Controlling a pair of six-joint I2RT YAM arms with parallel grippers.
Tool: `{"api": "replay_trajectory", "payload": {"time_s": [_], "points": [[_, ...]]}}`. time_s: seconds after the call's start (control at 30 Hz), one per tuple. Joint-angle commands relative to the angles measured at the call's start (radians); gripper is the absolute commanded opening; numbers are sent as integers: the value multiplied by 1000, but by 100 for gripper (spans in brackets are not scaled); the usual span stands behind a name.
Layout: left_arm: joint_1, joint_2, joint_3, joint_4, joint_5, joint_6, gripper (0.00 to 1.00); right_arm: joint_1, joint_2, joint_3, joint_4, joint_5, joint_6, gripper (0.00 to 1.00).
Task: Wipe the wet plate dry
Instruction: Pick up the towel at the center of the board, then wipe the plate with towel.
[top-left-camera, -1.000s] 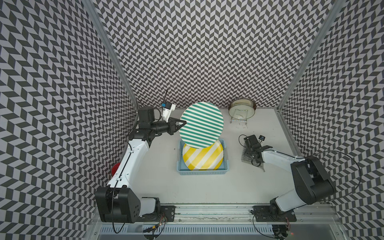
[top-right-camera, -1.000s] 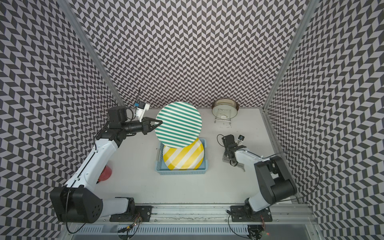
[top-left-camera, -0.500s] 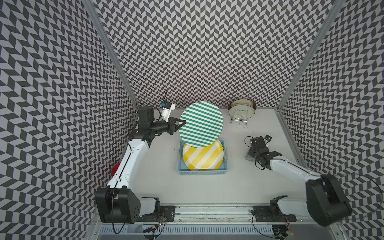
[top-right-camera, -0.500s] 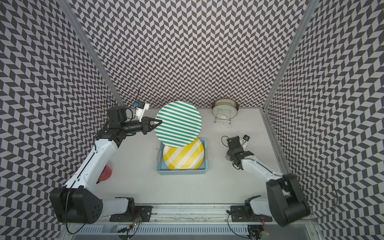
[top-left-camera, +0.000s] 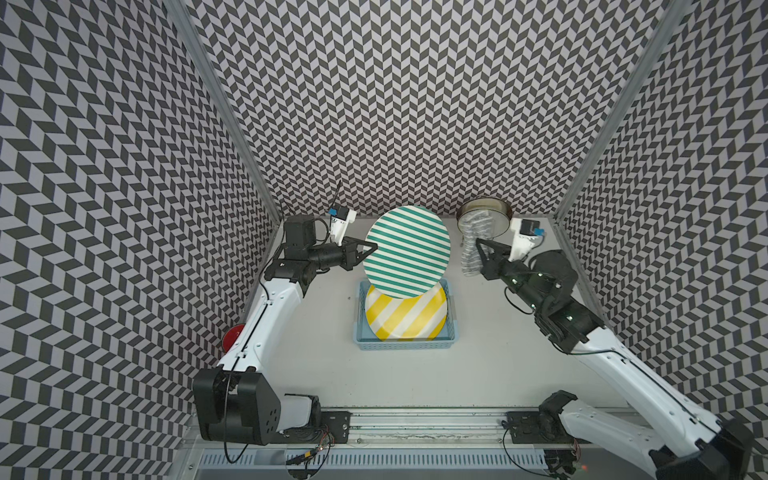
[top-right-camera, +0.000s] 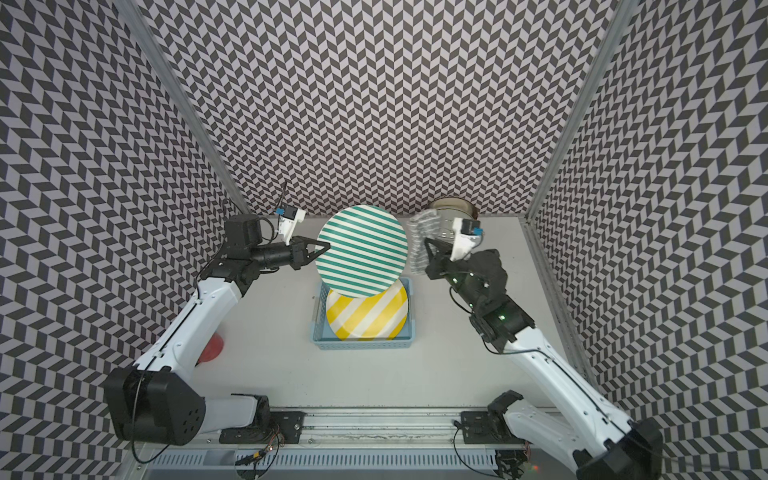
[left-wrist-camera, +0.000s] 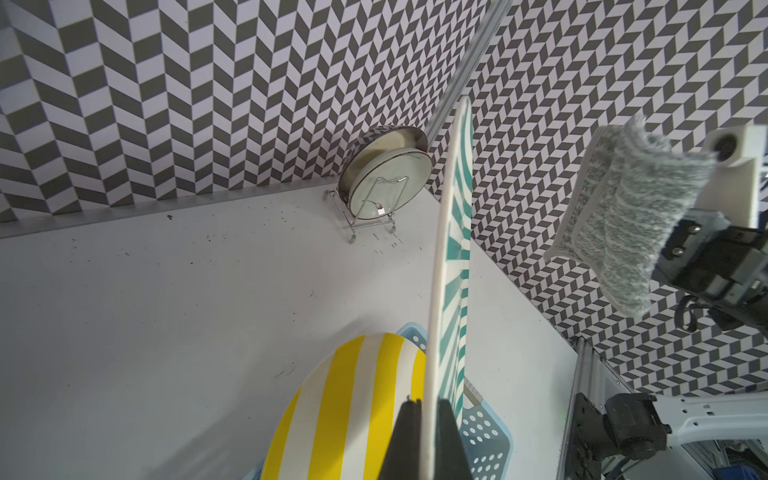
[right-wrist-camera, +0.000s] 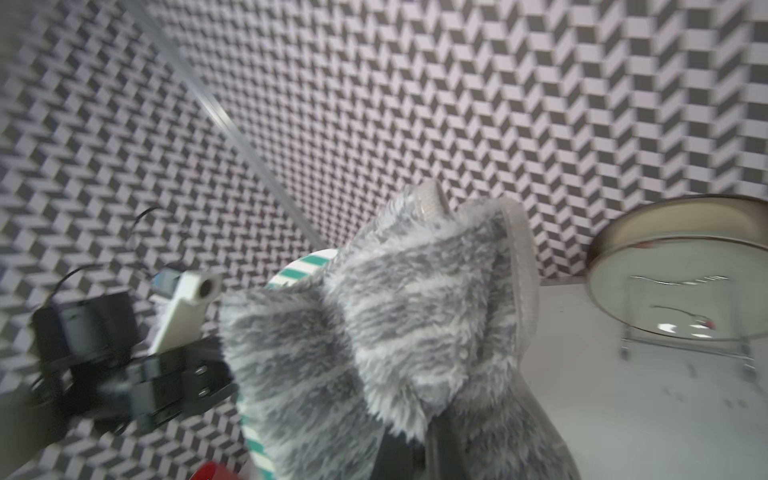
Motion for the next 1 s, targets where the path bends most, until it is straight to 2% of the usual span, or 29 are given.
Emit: {"api": "replay_trajectory", "payload": {"time_s": [0.0, 0.23, 0.43, 0.63, 0.97], "points": [[-25, -11, 8, 41, 62, 13, 0, 111, 109, 133, 25, 17, -83, 0], [-65, -10, 18, 19, 70, 31, 0, 208, 413, 412, -22, 146, -61, 0], [-79, -6, 24, 13, 66, 36, 0, 231, 555, 513, -72, 307, -20, 0], [-82, -10, 33, 19, 61, 32, 0, 222, 515, 425, -151, 573, 62, 0], [-81, -12, 35, 45, 60, 15, 0, 150, 364, 187, -145, 602, 140, 0]]}}
